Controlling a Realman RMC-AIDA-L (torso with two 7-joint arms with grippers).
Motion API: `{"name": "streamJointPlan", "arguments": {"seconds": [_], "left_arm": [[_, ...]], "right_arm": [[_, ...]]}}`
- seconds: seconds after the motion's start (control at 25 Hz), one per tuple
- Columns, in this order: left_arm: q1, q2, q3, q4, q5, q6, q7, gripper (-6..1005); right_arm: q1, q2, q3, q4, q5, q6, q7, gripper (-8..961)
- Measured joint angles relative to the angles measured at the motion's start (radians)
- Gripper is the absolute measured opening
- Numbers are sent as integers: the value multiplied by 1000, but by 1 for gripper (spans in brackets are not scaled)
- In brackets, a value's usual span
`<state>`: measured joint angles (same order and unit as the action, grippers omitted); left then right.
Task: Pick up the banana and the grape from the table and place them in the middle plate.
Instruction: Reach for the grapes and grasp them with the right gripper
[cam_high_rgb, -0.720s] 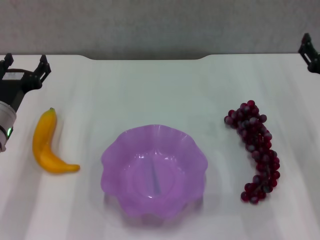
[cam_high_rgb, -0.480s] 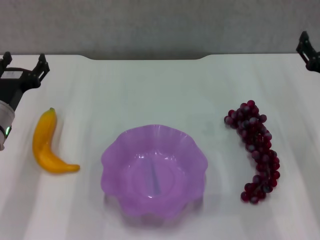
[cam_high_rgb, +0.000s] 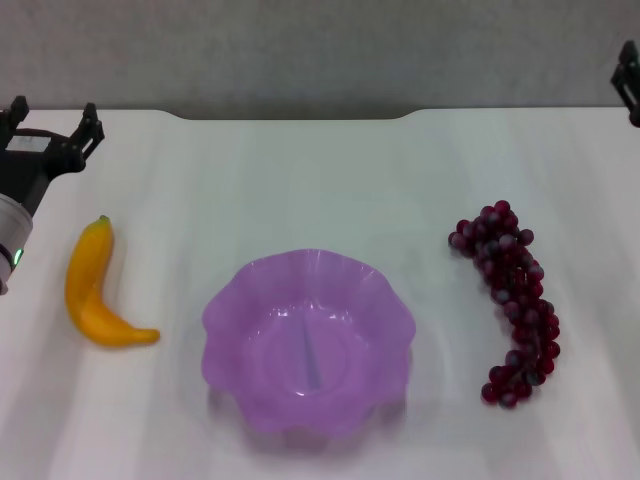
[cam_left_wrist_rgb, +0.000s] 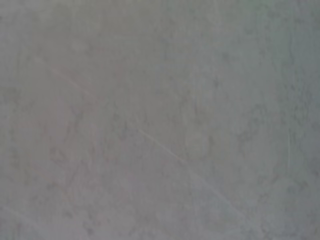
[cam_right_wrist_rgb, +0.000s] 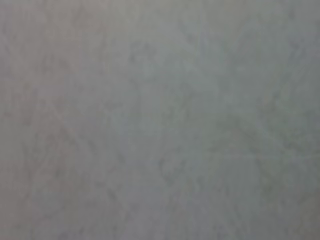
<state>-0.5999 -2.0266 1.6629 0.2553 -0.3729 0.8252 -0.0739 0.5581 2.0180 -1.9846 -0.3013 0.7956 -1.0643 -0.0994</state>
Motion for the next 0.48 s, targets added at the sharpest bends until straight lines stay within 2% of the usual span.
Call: {"name": "streamJointPlan", "arguments": {"seconds": [0.32, 0.48], "left_arm": [[-6, -9, 1, 1, -3, -1, -7, 876], [-8, -9, 1, -3, -3, -10, -77, 876]], "right_arm": [[-2, 3, -7, 2, 6, 19, 49, 848], [18, -3, 11, 11, 8, 85, 81, 848]]}}
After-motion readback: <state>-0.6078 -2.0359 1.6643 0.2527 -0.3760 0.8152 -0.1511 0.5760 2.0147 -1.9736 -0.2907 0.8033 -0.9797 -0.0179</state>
